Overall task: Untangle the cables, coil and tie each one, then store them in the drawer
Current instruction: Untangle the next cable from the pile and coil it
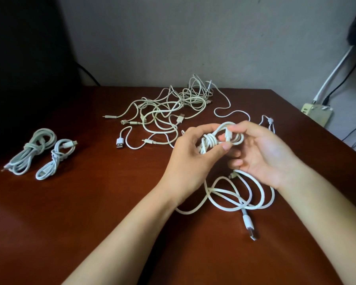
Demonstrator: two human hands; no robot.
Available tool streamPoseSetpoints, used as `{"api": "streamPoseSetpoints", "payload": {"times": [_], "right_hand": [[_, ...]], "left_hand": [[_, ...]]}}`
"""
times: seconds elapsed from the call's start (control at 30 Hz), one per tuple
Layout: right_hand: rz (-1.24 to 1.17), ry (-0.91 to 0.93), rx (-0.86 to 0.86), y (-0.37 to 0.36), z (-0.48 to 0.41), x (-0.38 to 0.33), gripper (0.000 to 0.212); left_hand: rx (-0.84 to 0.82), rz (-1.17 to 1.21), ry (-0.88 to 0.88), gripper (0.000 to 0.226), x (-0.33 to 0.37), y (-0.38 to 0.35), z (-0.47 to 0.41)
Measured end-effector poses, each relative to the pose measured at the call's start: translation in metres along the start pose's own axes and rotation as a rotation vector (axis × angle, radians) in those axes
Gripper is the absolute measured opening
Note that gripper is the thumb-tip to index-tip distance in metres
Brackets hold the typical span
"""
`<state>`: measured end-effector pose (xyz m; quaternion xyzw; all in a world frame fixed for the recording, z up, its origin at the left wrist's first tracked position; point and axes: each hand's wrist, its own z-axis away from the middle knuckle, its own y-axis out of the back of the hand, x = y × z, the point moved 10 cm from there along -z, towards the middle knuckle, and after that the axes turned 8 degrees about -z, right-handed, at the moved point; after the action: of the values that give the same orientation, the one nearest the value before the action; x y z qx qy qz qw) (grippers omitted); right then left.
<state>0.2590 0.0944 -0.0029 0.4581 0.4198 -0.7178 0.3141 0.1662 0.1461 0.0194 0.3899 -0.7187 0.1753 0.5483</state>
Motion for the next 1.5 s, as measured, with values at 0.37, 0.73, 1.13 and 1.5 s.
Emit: {"api": "streamPoseSetpoints", "payload": {"times": [0.37, 0.73, 1.13, 1.5], "right_hand": [[-0.094, -0.004, 0.000, 0.000, -0.003, 0.006, 0.019], [0.162, 0.459, 0.128, 0.003, 0.009, -0.029, 0.010], [0.449, 0.854, 0.169, -0.004, 0.034, -0.059, 0.018], [0.277, 0.716, 0.001, -0.012, 0.023, -0.049, 0.020]], "left_hand": [[0.002, 0.023, 0.024, 0.035, -0.004, 0.007, -0.001], [-0.006, 0.008, 0.016, 0.037, -0.001, 0.010, -0.002], [0.192, -0.219, -0.177, 0.031, 0.016, 0.022, 0.005], [0.172, -0.107, -0.085, 0.023, 0.011, 0.026, 0.002]]}}
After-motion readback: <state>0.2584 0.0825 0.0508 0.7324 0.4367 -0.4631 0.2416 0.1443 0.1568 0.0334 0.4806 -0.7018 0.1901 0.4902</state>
